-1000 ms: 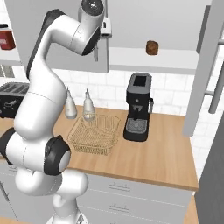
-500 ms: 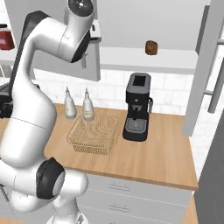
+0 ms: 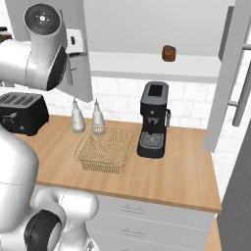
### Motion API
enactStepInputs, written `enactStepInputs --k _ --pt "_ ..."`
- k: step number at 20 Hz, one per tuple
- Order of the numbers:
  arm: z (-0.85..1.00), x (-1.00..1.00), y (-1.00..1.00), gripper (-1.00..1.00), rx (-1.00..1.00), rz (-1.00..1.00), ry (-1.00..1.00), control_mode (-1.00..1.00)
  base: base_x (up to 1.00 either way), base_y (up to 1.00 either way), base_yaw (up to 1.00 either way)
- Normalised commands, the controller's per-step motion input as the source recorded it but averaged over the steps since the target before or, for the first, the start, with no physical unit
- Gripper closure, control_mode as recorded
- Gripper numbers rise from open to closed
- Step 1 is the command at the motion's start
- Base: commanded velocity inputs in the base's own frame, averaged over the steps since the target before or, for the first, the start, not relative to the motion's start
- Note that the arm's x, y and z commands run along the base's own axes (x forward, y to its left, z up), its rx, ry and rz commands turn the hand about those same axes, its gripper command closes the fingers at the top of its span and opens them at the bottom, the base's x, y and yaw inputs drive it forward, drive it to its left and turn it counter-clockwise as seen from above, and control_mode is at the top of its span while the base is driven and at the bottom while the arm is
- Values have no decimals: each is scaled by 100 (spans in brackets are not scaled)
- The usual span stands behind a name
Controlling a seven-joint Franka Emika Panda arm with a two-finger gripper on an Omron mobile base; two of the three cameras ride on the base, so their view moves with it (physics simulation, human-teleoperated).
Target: Open the cabinet, pick up the bread from the cabinet and place it in the basket. Then move the basket to the dining counter.
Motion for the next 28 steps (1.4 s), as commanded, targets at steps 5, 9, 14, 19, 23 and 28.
enactStepInputs --k 5,9,14,19,23,28 --pt "0 -99 100 100 0 0 1 -100 0 0 0" --pt "0 -91 100 100 0 0 6 -100 0 0 0" --pt "0 -79 100 100 0 0 12 -100 0 0 0" --pt "0 -78 100 100 0 0 13 -100 0 0 0" --pt "-8 -83 100 100 3 2 6 -100 0 0 0" --pt "-7 -100 -5 100 25 6 -13 -100 0 0 0"
